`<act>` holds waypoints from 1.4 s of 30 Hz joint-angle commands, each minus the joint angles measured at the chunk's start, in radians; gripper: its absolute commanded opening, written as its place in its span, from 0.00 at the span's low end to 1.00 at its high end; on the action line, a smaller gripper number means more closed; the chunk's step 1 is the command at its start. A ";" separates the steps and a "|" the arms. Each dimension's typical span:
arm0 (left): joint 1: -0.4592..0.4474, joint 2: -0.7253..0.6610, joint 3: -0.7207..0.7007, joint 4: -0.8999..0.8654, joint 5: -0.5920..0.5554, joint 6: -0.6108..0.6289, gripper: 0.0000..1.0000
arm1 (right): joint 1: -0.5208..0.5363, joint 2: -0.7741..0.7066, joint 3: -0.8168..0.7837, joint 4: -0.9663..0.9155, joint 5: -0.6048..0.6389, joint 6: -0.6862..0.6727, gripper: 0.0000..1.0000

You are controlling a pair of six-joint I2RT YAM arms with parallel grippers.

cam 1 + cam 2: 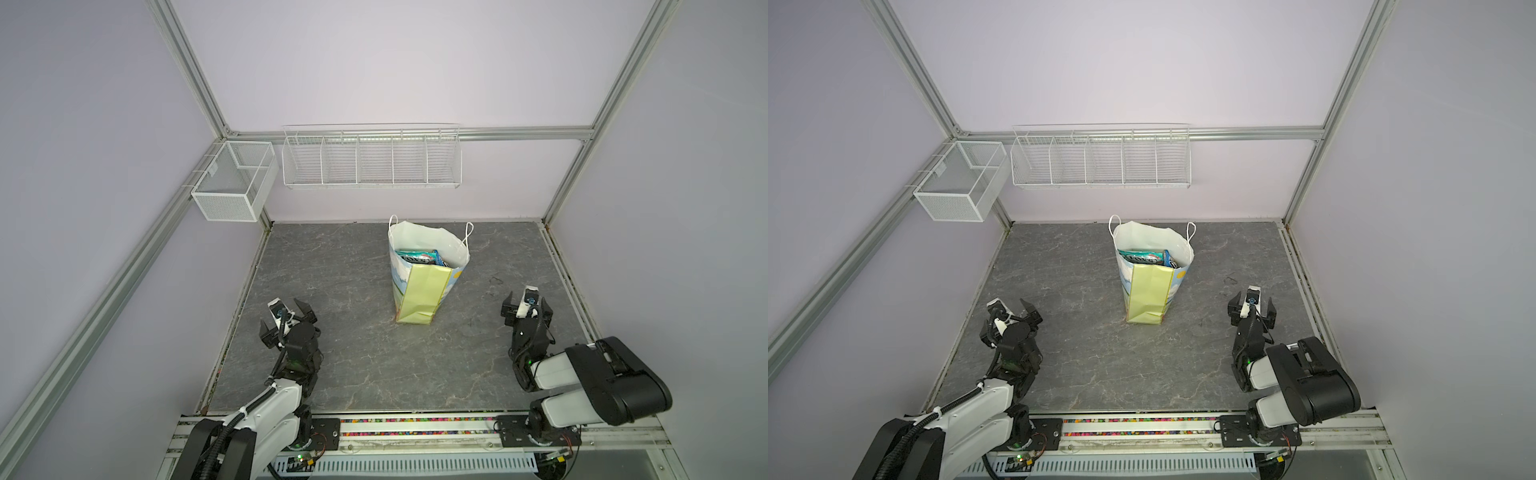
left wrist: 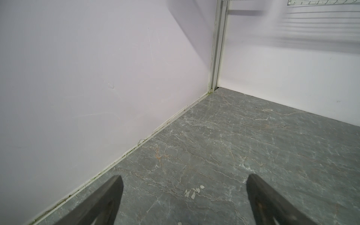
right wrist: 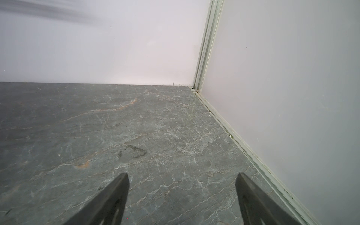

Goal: Place the snacks into the paper bag
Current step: Reset both arms

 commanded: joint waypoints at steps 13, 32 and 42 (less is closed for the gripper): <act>0.006 0.226 0.017 0.326 0.064 0.078 1.00 | -0.003 0.091 0.066 0.063 -0.077 -0.086 0.88; 0.006 0.565 0.021 0.676 0.359 0.256 0.99 | -0.080 0.024 0.171 -0.228 -0.152 -0.017 0.89; 0.003 0.579 0.027 0.677 0.383 0.269 0.99 | -0.078 0.093 0.044 0.038 -0.282 -0.053 0.89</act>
